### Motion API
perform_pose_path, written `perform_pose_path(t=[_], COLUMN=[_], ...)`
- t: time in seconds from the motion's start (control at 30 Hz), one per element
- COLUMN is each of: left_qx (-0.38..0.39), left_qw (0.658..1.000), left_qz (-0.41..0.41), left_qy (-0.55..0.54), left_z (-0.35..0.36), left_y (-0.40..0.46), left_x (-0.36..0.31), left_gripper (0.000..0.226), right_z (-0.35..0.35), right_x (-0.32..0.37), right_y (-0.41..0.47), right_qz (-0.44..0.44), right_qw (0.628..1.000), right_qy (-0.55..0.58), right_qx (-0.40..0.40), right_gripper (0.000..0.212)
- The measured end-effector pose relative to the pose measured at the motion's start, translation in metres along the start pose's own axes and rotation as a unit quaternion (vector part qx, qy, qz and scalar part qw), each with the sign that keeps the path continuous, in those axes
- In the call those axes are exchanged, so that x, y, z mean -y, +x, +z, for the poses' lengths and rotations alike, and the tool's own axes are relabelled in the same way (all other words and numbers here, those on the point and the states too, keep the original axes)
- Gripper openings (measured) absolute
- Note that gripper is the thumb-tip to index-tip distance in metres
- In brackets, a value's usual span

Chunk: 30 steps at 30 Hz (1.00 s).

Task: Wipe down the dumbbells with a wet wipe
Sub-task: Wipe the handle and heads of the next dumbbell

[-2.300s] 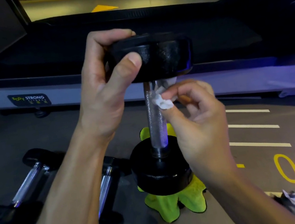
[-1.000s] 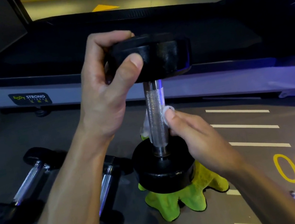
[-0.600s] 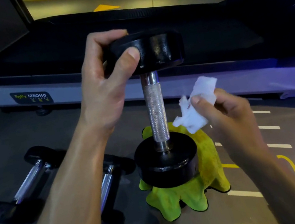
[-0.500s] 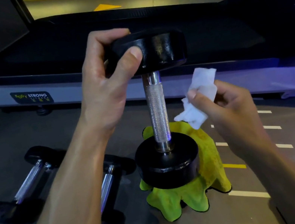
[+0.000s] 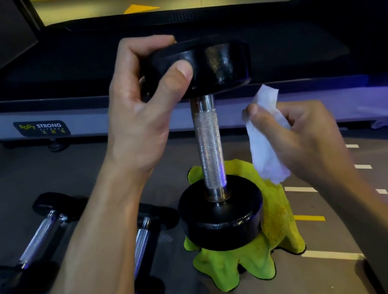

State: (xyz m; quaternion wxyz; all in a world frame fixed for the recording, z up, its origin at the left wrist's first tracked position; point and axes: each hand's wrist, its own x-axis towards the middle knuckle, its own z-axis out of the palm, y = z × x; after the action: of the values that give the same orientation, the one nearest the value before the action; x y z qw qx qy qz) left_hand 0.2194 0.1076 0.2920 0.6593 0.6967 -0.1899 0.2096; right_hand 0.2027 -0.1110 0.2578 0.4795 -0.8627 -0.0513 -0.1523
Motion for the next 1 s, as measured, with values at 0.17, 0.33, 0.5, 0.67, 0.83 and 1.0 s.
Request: perform_pose_path(t=[0.17, 0.33, 0.5, 0.67, 0.83, 1.0], left_qx=[-0.002, 0.001, -0.001, -0.004, -0.005, -0.004], left_qw=[1.0, 1.0, 1.0, 1.0, 1.0, 1.0], left_qz=[0.008, 0.012, 0.011, 0.013, 0.016, 0.026], left_qy=[0.001, 0.004, 0.003, -0.002, -0.004, 0.003], left_z=[0.001, 0.002, 0.002, 0.004, 0.003, 0.005], left_y=[-0.001, -0.002, -0.002, -0.002, -0.002, -0.002], left_x=[0.0, -0.002, -0.001, -0.002, 0.0, -0.001], left_gripper=[0.03, 0.03, 0.031, 0.033, 0.033, 0.032], right_z=[-0.002, 0.011, 0.019, 0.006, 0.008, 0.021], right_x=[-0.006, 0.003, 0.012, 0.015, 0.011, 0.003], right_y=[-0.004, -0.035, -0.057, -0.039, -0.029, -0.036], right_qz=[0.01, 0.077, 0.198, 0.276, 0.269, 0.121], right_qw=[1.0, 0.983, 0.872, 0.778, 0.867, 0.937], right_qy=[0.01, 0.164, 0.442, 0.555, 0.388, 0.222], right_qx=[-0.007, 0.032, 0.076, 0.1, 0.157, 0.24], right_gripper=[0.064, 0.044, 0.065, 0.063, 0.034, 0.055])
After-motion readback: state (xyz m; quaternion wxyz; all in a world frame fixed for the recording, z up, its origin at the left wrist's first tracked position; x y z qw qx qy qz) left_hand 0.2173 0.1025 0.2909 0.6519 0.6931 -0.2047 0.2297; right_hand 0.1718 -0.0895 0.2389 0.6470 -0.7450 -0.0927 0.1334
